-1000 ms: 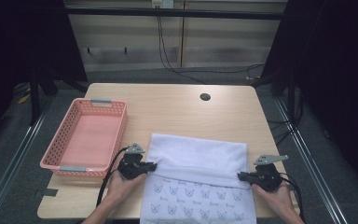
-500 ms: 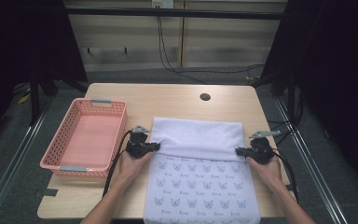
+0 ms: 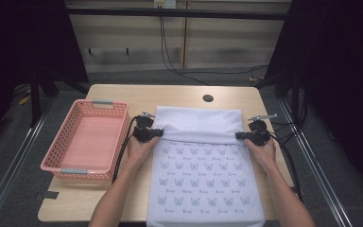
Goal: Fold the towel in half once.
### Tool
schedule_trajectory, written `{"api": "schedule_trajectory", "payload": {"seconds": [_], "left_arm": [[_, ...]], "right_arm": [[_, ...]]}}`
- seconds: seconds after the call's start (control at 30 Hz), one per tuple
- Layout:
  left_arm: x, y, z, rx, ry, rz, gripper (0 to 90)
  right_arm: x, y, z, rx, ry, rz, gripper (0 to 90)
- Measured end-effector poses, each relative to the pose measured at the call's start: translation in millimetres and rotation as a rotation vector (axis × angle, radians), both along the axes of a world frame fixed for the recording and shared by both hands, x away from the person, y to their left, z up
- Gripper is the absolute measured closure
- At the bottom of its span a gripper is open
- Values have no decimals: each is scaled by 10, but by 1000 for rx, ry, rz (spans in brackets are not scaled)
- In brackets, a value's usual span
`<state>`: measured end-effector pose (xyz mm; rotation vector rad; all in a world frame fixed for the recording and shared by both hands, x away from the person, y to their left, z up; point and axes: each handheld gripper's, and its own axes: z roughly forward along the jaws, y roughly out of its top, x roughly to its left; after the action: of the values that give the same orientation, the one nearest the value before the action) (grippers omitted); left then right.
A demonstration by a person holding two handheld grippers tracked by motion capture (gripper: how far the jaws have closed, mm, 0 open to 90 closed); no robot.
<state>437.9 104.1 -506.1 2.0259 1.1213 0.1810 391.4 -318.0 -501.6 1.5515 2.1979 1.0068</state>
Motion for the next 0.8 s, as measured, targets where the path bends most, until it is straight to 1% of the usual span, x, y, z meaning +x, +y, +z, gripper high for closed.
{"api": "schedule_trajectory", "payload": {"seconds": [0.03,0.07,0.1,0.17,0.2,0.23,0.27,0.3,0.33,0.4,0.47,0.5,0.53,0.57,0.6,0.63,0.67,0.7,0.73,0.77,0.8], "left_arm": [[41,12,10,13,4,10,871],[60,13,12,11,5,15,871],[80,21,13,23,-5,12,871],[124,41,3,12,-6,24,871],[144,47,7,27,-10,21,871],[164,36,15,35,-8,27,871],[164,36,15,35,-8,27,871],[182,27,24,52,-13,32,871],[201,40,13,28,0,50,871],[205,55,14,20,2,46,871],[178,68,36,18,-3,31,871],[178,68,36,18,-3,31,871],[121,108,76,-22,-17,10,871],[121,108,76,-22,-17,10,871],[65,120,136,-44,-35,0,870],[48,133,175,-44,-42,-22,870],[9,130,251,-65,-59,-26,870],[9,130,251,-65,-59,-26,870],[-46,143,377,-86,-86,-50,870],[-46,143,377,-86,-86,-50,870],[-109,150,509,-131,-98,-64,870]], "right_arm": [[51,13,2,-3,0,-5,890],[84,19,1,-2,1,-5,890],[124,29,1,-4,2,-9,890],[197,61,-1,-10,-3,-12,890],[226,71,1,-12,1,-17,890],[267,81,7,-17,7,-18,890],[267,81,7,-17,7,-18,890],[301,98,21,-32,13,-18,890],[353,138,31,-52,13,-28,890],[371,137,29,-37,20,-44,890],[363,121,36,-22,16,-41,889],[348,107,55,-15,-1,-31,889],[326,81,93,8,-17,-18,890],[310,44,133,25,-31,-15,889],[298,-1,176,54,-49,-8,889],[282,-44,225,70,-67,0,889],[270,-69,264,82,-76,-3,889],[255,-104,328,95,-97,5,889],[234,-119,387,100,-113,4,889],[234,-119,387,100,-113,4,889],[187,-152,501,121,-148,11,889]]}}
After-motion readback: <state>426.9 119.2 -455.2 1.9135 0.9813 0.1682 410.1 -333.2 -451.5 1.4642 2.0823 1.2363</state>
